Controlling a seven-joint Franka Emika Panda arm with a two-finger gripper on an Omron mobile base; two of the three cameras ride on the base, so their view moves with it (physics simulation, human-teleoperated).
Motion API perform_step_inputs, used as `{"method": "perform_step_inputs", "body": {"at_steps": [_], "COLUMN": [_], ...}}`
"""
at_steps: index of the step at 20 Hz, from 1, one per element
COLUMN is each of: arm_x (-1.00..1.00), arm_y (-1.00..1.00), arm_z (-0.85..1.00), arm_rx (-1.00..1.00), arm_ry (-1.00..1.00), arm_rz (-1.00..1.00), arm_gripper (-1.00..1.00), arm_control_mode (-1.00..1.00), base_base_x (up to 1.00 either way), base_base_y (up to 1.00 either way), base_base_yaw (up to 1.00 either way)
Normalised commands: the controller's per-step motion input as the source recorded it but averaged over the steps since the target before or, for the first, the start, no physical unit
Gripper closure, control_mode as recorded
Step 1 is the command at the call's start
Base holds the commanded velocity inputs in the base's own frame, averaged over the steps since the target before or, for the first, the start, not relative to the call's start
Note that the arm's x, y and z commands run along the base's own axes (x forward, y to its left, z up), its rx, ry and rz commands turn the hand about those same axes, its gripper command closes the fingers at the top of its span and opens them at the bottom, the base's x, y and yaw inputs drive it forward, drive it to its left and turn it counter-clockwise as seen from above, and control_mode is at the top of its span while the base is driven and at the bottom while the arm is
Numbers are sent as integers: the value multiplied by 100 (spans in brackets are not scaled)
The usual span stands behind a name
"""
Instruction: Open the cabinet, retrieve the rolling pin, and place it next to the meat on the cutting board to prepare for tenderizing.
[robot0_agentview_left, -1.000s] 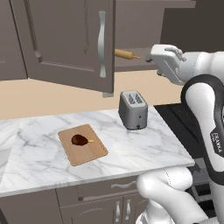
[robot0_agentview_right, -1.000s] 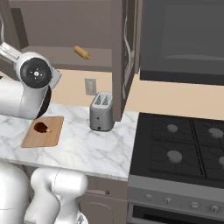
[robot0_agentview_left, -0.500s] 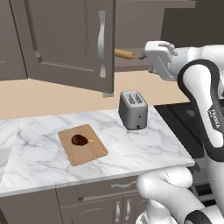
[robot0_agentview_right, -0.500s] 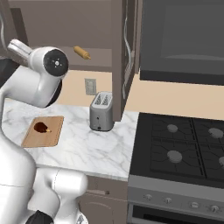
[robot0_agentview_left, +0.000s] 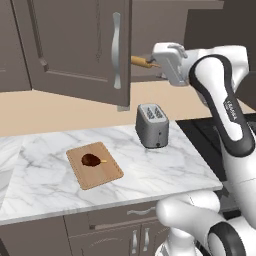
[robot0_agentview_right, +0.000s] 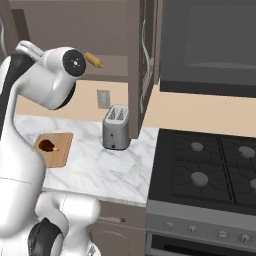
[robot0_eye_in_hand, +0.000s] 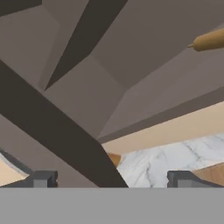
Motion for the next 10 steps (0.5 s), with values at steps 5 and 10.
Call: {"method": "perform_step_inputs", "body": {"at_steps": [5, 10], "arm_x": [37, 31], "arm_y": [29, 30], "arm_z": [-3, -2], "arm_rx": [1, 2], "arm_ry": [0, 1], "arm_rz": [4, 3], "arm_gripper": [-100, -100], "arm_control_mode": [-100, -100], "base_base_x": [0, 0], "base_base_y": [0, 0], "base_base_yaw": [0, 0]}}
